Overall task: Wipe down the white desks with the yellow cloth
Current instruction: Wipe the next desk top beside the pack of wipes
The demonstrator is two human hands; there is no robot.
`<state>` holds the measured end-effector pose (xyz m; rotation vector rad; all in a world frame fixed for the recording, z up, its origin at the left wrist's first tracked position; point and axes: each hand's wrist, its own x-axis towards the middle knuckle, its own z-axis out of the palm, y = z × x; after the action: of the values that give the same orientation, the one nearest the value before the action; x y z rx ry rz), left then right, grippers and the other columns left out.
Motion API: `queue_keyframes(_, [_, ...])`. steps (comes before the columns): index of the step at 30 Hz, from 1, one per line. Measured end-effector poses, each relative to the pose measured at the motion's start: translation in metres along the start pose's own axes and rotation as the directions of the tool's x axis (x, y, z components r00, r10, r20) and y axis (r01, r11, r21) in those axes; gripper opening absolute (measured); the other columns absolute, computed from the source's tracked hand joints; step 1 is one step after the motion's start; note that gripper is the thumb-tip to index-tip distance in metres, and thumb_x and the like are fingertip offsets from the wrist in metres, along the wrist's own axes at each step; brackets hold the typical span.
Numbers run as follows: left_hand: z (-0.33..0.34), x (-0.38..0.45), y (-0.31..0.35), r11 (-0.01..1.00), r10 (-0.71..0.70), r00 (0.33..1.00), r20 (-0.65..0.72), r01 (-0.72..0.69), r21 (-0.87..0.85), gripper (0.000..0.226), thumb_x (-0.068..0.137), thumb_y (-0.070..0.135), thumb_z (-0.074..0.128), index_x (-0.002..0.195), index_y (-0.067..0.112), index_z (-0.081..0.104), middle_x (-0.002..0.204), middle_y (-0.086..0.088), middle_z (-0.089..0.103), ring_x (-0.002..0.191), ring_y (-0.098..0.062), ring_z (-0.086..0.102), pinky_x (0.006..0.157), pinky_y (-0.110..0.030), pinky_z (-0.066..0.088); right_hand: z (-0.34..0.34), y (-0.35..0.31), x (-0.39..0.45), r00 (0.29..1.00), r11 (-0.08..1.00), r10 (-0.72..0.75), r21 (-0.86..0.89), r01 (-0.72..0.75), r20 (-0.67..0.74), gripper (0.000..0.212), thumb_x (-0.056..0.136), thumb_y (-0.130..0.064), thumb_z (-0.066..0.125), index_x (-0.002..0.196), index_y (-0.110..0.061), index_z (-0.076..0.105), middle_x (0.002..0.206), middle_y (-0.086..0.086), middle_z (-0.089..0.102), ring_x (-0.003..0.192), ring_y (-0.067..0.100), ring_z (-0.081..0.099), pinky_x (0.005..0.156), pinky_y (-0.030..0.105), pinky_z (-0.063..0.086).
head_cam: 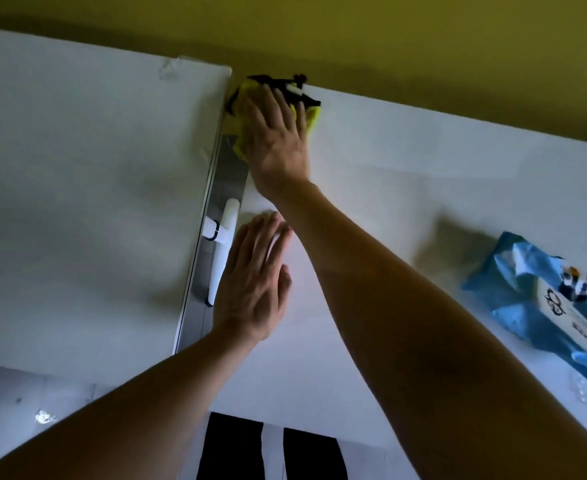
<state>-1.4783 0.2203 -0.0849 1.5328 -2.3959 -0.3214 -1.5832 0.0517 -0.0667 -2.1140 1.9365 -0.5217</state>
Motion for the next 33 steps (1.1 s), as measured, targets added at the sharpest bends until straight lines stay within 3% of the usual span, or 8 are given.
queue_keyframes(3, [-0.001, 0.0, -0.001, 1.0, 0.024, 1.0, 0.004, -0.024, -0.013, 0.058, 0.103, 0.02, 0.041, 0.159, 0.007, 0.039, 0.169, -0.014, 0.031, 0.158, -0.032, 0.026, 0.13, -0.049, 0.02, -0.004, 0.016, 0.004, 0.998, 0.998, -0.026, -0.056, 0.029, 0.055, 0.057, 0.103, -0.042, 0.035, 0.158, -0.026, 0.032, 0.167, 0.003, 0.023, 0.155, 0.022, 0.015, 0.127, 0.045, 0.004])
queue_keyframes(6, [-0.001, 0.0, 0.0, 1.0, 0.024, 1.0, 0.019, -0.023, -0.02, 0.057, 0.104, 0.02, 0.039, 0.16, 0.007, 0.038, 0.169, -0.013, 0.031, 0.158, -0.033, 0.027, 0.128, -0.052, 0.023, -0.022, 0.079, -0.014, 0.975, 0.985, 0.168, -0.019, -0.172, -0.147, 0.06, 0.091, -0.04, 0.036, 0.149, -0.029, 0.046, 0.157, 0.002, 0.041, 0.148, 0.023, 0.031, 0.123, 0.046, 0.018])
queue_keyframes(14, [0.0, 0.001, 0.0, 1.0, 0.003, 1.0, 0.029, -0.003, -0.018, 0.058, 0.104, 0.02, 0.038, 0.161, 0.006, 0.037, 0.169, -0.013, 0.03, 0.157, -0.035, 0.026, 0.126, -0.055, 0.024, -0.074, 0.17, -0.052, 0.664, 0.701, 0.686, 0.026, -0.712, -0.296, 0.062, 0.098, -0.039, 0.037, 0.157, -0.02, 0.035, 0.165, 0.012, 0.026, 0.153, 0.029, 0.022, 0.124, 0.046, 0.01])
queue_keyframes(17, [0.001, 0.0, 0.001, 1.0, 0.007, 1.0, 0.025, -0.007, -0.014, 0.058, 0.104, 0.02, 0.038, 0.16, 0.006, 0.037, 0.169, -0.013, 0.03, 0.158, -0.035, 0.026, 0.127, -0.054, 0.023, -0.037, 0.104, -0.019, 0.836, 0.896, 0.413, -0.002, -0.443, -0.361, 0.059, 0.086, -0.032, 0.048, 0.142, -0.018, 0.057, 0.15, 0.014, 0.05, 0.139, 0.036, 0.044, 0.115, 0.053, 0.029])
queue_keyframes(19, [0.001, -0.001, 0.0, 1.0, 0.003, 1.0, 0.022, -0.002, -0.007, 0.058, 0.104, 0.02, 0.038, 0.16, 0.006, 0.038, 0.169, -0.014, 0.03, 0.157, -0.034, 0.026, 0.129, -0.051, 0.02, -0.011, 0.046, -0.011, 0.973, 0.992, 0.122, -0.007, -0.126, -0.197, 0.057, 0.092, -0.031, 0.043, 0.147, -0.017, 0.053, 0.154, 0.015, 0.045, 0.145, 0.036, 0.037, 0.118, 0.057, 0.023])
queue_keyframes(23, [0.002, -0.001, -0.001, 1.0, 0.016, 1.0, 0.018, -0.017, 0.02, 0.057, 0.105, 0.021, 0.038, 0.161, 0.008, 0.037, 0.168, -0.015, 0.032, 0.157, -0.034, 0.027, 0.13, -0.047, 0.018, -0.001, 0.015, -0.022, 0.998, 0.998, -0.062, 0.0, 0.062, 0.019, 0.056, 0.105, -0.04, 0.036, 0.158, -0.022, 0.032, 0.166, 0.008, 0.025, 0.155, 0.026, 0.018, 0.127, 0.047, 0.008])
queue_keyframes(27, [0.003, 0.0, -0.001, 1.0, 0.018, 1.0, 0.013, -0.018, -0.002, 0.058, 0.103, 0.019, 0.041, 0.16, 0.008, 0.038, 0.169, -0.014, 0.031, 0.157, -0.035, 0.026, 0.128, -0.052, 0.022, -0.032, 0.09, -0.069, 0.972, 0.985, 0.171, 0.03, -0.168, -0.16, 0.059, 0.097, -0.039, 0.041, 0.153, -0.021, 0.042, 0.161, 0.01, 0.036, 0.151, 0.029, 0.027, 0.124, 0.048, 0.016])
queue_keyframes(33, [0.002, 0.001, 0.0, 1.0, 0.021, 1.0, -0.01, -0.021, -0.017, 0.059, 0.101, 0.016, 0.04, 0.159, 0.006, 0.039, 0.169, -0.015, 0.03, 0.158, -0.034, 0.023, 0.129, -0.052, 0.019, -0.075, 0.164, -0.131, 0.736, 0.776, 0.617, 0.061, -0.628, -0.28, 0.059, 0.102, -0.036, 0.038, 0.158, -0.019, 0.031, 0.165, 0.013, 0.023, 0.154, 0.031, 0.018, 0.126, 0.049, 0.005])
